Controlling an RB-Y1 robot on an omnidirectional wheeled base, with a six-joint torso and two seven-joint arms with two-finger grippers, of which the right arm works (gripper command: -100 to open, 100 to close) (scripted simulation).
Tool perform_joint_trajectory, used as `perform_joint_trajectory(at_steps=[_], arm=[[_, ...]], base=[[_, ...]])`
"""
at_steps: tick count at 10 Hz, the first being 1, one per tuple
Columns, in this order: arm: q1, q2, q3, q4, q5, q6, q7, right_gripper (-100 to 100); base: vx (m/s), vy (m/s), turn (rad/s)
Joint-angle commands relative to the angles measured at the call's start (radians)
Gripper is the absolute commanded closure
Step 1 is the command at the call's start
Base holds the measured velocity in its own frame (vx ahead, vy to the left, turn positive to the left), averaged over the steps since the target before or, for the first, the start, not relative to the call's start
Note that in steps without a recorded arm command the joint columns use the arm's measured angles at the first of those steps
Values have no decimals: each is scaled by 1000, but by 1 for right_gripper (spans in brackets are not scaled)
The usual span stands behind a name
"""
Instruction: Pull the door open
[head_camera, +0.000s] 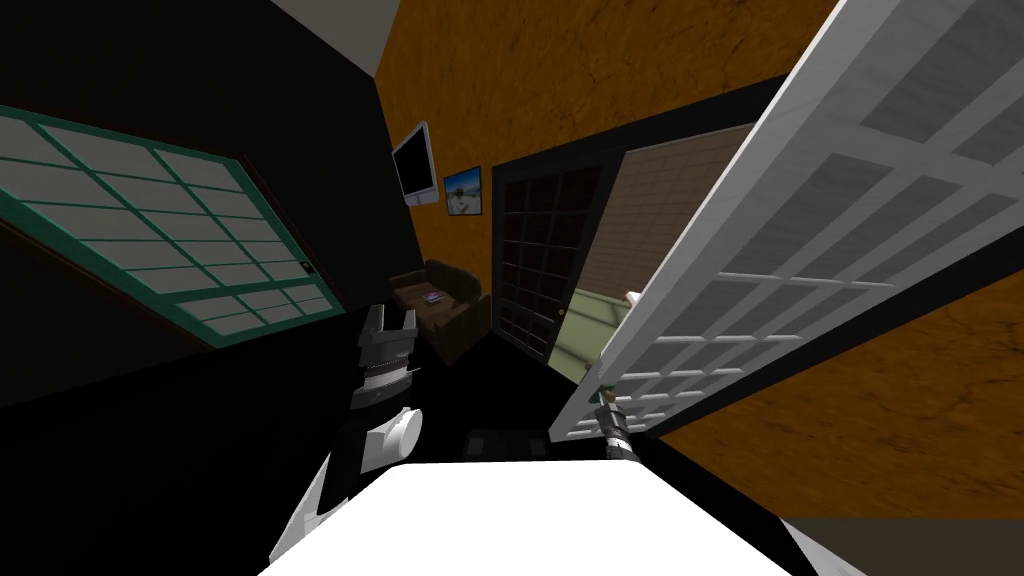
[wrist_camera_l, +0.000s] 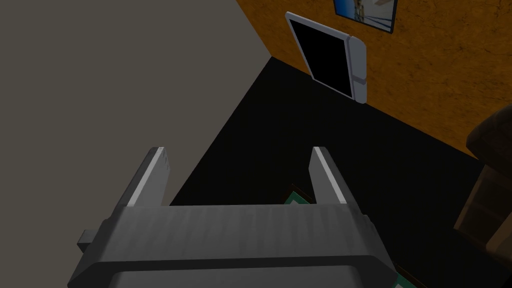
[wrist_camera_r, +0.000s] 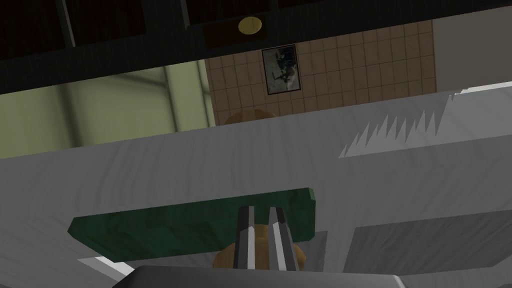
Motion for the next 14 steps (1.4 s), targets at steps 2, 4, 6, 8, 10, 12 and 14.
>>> perform_joint_trajectory(at_steps=[2,4,6,8,10,12,14], arm=[[8,-12,-3,14,-13,23,-52,100],[8,-12,-3,14,-13,23,-52,100],[-9,-4,29,-18,-21,11,-102,-100],[-12,-6,39,-19,-32,12,-139,-100],[-15,-8,45,-20,-38,12,-158,-100],[-20,-11,58,-21,-54,14,-205,-100],[-25,-15,72,-23,-70,16,-258,-100]], base=[[-78,-33,78],[-19,-13,-4],[-82,16,113],[-69,-24,70],[-58,-26,50],[-71,-22,45],[-84,-46,96]])
